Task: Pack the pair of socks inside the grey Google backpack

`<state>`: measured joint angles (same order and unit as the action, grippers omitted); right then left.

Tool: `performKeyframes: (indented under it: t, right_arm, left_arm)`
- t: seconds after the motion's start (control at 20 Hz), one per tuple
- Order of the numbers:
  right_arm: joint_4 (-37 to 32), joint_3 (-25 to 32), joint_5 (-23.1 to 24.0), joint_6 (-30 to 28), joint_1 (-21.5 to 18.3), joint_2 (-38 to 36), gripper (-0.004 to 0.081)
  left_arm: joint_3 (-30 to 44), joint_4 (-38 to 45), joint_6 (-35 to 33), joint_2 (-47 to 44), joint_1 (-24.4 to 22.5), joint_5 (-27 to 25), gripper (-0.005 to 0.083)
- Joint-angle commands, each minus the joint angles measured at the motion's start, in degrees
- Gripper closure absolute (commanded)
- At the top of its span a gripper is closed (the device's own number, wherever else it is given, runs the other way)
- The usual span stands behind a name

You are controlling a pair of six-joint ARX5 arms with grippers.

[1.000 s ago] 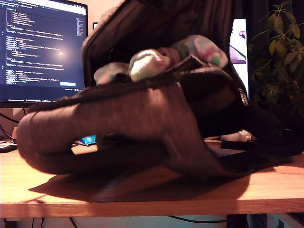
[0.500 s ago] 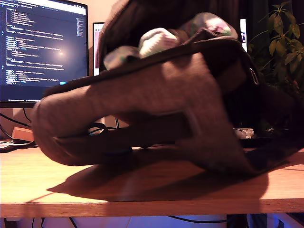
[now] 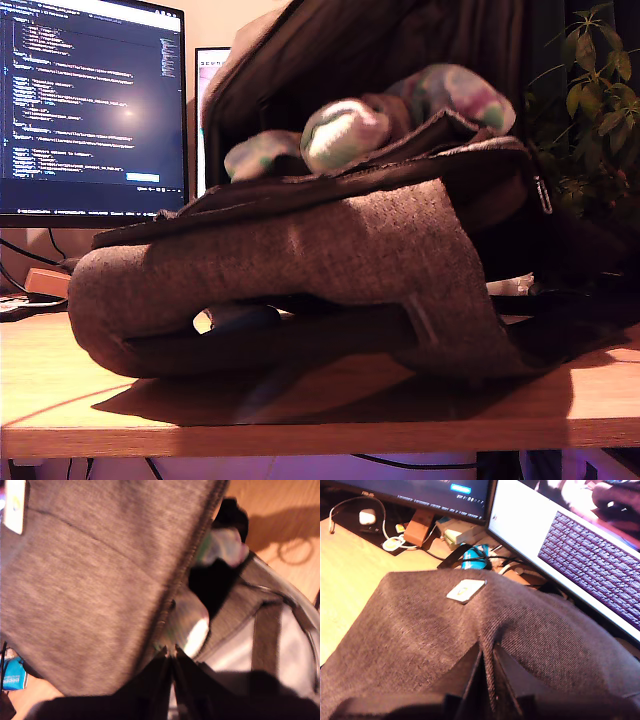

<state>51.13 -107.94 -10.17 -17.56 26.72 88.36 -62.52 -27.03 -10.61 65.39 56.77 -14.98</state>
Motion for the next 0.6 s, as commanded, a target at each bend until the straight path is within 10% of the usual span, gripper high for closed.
performKeyframes:
  t: [0.0, 0.55]
  right_arm:
    - [-0.68, -1.64, -0.35, 0.81, 0.46, 1.51, 0.0783]
    - [-0.33, 9.66, -0.35, 2.84, 2.56, 1.29, 0.0783]
  left_arm:
    - [-0.5, 0.13, 0.35, -0.24, 0.04, 0.09, 0.0793]
    - [-0.5, -0.87, 1.68, -1.79, -3.72, 0.61, 0.0793]
